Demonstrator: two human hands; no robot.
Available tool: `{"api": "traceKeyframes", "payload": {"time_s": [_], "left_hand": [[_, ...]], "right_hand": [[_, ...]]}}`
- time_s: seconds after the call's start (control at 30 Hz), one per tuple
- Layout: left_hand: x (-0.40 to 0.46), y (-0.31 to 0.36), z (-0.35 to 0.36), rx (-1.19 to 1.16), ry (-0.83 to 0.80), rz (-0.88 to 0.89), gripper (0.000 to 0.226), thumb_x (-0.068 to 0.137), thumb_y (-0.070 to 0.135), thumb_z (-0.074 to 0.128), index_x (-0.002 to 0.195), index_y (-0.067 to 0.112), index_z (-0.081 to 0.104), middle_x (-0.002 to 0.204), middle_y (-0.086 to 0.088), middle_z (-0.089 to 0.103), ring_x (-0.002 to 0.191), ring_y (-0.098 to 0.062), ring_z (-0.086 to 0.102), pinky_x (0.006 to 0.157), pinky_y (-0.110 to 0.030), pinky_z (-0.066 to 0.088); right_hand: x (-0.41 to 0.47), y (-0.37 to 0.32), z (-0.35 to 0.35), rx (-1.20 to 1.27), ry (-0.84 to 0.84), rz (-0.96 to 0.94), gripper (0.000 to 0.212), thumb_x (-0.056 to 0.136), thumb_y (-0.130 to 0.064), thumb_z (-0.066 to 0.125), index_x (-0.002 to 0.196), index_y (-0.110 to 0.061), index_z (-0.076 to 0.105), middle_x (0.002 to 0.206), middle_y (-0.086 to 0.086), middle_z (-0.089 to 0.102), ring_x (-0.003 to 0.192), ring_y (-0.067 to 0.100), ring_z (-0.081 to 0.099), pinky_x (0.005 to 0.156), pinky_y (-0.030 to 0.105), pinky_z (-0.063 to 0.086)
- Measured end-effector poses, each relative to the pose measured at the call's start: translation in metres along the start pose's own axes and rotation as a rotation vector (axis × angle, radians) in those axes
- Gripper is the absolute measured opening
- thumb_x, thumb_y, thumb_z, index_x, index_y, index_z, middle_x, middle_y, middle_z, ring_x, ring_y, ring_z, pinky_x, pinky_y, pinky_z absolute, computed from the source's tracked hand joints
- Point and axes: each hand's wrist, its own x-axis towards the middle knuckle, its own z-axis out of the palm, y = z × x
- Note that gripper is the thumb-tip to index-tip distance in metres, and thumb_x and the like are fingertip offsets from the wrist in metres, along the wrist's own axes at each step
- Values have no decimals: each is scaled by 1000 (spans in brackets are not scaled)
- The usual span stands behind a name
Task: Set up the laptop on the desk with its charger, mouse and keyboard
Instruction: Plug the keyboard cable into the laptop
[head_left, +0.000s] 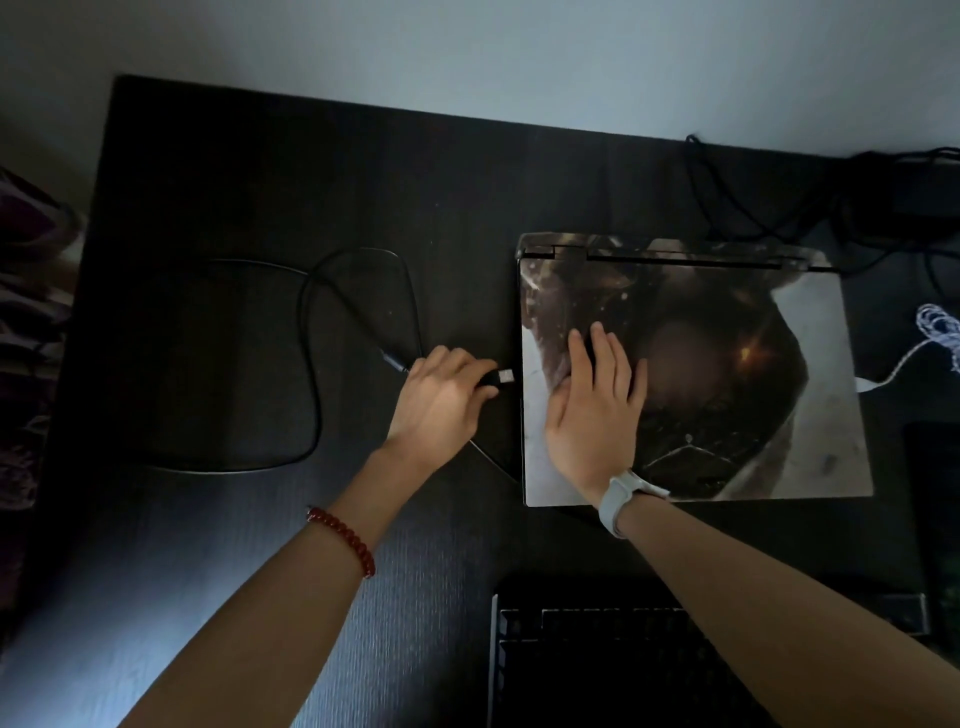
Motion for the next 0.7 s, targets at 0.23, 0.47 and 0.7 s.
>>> {"api": "traceKeyframes", "payload": {"time_s": [0.23, 0.47, 0.7], "left_hand": [[6, -1, -3, -169, -50, -149, 17, 92, 17, 53, 100, 7, 64, 92, -12, 66, 87, -29, 61, 82, -43, 47], [12, 10, 7, -245, 52, -238, 10, 89, 10, 56, 95, 9, 63, 87, -7, 69, 80, -25, 64, 78, -40, 49], [-3, 9, 17, -5, 111, -23, 5, 83, -2, 60, 81, 0, 64, 73, -16, 62, 65, -31, 60, 64, -38, 44]], "right_hand": [[-1, 0, -1, 18, -15, 11, 54, 85, -26, 32, 136, -12, 40, 146, 15, 38, 136, 30, 33, 113, 54, 18], [0, 1, 1, 29, 3, 8, 54, 84, -25, 34, 135, -11, 41, 146, 15, 38, 136, 30, 33, 112, 54, 18], [0, 1, 2, 34, 5, 6, 54, 84, -26, 33, 135, -12, 41, 145, 15, 39, 136, 31, 34, 112, 55, 19]]}}
